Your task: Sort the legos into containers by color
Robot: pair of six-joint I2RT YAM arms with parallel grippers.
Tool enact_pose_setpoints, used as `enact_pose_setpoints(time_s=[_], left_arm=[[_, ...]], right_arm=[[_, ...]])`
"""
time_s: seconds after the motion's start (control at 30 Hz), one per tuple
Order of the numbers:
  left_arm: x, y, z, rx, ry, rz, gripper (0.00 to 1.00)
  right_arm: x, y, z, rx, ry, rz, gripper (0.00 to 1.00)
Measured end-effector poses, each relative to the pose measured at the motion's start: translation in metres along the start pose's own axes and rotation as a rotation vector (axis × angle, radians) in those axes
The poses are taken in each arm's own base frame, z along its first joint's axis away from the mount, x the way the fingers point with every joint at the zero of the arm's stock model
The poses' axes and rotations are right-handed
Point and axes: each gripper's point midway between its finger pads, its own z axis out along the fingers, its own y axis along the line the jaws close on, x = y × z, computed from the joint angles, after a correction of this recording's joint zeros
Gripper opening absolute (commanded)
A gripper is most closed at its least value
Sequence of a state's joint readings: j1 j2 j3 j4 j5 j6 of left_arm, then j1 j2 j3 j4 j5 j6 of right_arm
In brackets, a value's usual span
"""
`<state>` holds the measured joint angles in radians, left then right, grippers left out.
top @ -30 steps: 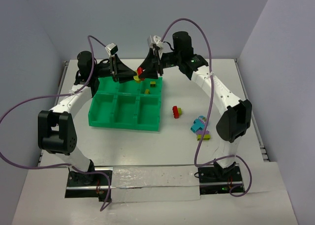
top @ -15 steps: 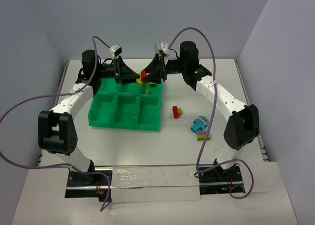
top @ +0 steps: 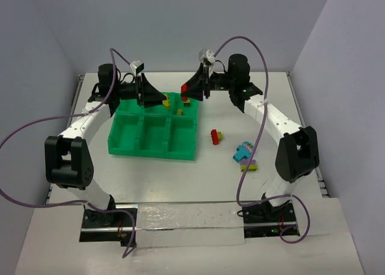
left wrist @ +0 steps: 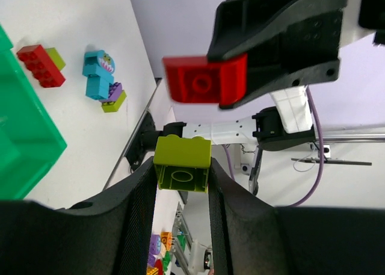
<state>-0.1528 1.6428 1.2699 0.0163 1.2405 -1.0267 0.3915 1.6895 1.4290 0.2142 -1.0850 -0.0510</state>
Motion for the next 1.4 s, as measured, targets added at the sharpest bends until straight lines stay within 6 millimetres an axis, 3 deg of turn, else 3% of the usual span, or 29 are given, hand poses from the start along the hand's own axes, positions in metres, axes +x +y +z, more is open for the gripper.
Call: enact_pose_setpoints(time_s=[0.33,0.57,0.8,0.97,1.2,1.3,1.4], left_arm=[[0.002,0.02,-0.002,-0.099,-0.028,-0.032,0.0],[-0.036,0.019,-0.008,-0.279,-0.151,0.059,0.0],[-0.052,0.045,-0.016,-0.439,-0.211,0.058,0.0],[-0.057,0.063,-0.015,-0.514,-0.212,0.032,0.0],[-0.073,0.062,0.004,-0.556,-0.213,0.088,0.0],[-0.079,0.067,0.014,-0.582,-0.21,0.103,0.0],[-0.084,0.084,0.032,-0.621,-0.188,0.098,0.0]], right_arm=[[-0.007,0.001,-0.006,0.063,-0.023,0.023,0.0],[-0.022,-0.009,-0.022,0.266,-0.023,0.13,0.0],[-0.028,-0.001,-0.044,0.472,-0.01,0.288,0.0],[0.01,0.012,-0.044,0.596,0.042,0.384,0.0],[0.079,0.037,-0.039,0.687,0.136,0.537,0.0],[0.091,0.042,-0.048,0.746,0.133,0.594,0.0],[0.086,0.041,-0.058,0.808,0.105,0.616,0.0]])
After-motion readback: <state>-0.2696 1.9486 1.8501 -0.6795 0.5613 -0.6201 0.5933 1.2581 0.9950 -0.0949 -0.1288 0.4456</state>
